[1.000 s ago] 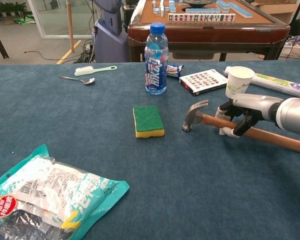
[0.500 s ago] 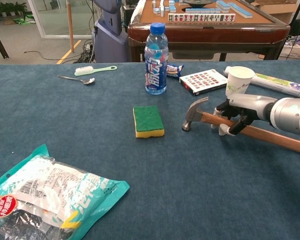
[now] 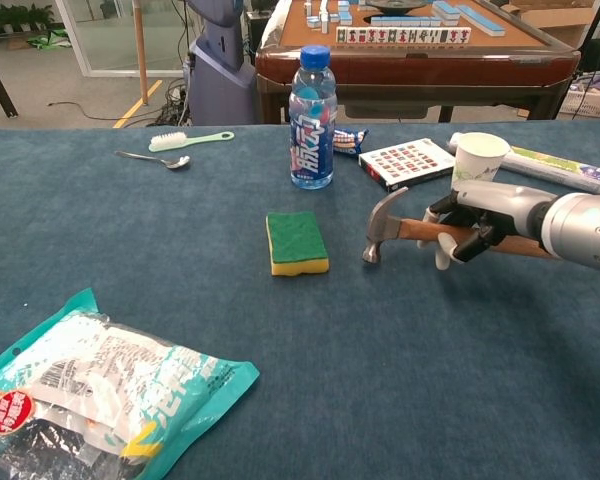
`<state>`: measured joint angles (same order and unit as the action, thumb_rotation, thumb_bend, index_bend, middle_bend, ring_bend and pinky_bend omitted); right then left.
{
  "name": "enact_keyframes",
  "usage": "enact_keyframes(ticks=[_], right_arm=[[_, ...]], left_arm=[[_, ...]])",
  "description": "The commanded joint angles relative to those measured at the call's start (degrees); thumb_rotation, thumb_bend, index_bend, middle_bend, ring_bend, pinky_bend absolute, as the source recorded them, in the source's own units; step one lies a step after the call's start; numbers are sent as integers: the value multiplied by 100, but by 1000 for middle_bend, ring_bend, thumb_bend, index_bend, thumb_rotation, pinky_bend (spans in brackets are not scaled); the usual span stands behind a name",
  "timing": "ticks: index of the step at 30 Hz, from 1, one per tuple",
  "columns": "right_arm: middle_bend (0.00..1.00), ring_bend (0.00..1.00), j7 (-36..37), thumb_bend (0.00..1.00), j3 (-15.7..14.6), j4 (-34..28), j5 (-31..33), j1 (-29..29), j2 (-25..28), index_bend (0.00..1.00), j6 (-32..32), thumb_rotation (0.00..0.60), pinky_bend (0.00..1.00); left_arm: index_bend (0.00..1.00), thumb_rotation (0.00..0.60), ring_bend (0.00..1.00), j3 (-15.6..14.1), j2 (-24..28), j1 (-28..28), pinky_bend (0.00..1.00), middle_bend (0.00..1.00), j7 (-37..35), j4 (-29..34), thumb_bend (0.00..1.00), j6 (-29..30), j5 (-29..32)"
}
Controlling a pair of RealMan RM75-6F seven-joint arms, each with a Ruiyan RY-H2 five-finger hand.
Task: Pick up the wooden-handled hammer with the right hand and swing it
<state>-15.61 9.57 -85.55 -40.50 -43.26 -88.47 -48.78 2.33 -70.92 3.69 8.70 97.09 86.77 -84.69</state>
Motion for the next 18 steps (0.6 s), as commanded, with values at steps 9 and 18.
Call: enact_keyframes(ticks=[9,18], right_arm=[[605,403,349,1000,116,-316,-990,251,155,517,-560,600,275],[662,504,67,1000,164,-596,-1342,292,379,543,-920,600,472]], left_arm=[[0,600,0,-11,40,-5,0,0,56,76,228,-7,-4],[0,600,0,-25,64,-25,0,0,78,130,227,14,-16]])
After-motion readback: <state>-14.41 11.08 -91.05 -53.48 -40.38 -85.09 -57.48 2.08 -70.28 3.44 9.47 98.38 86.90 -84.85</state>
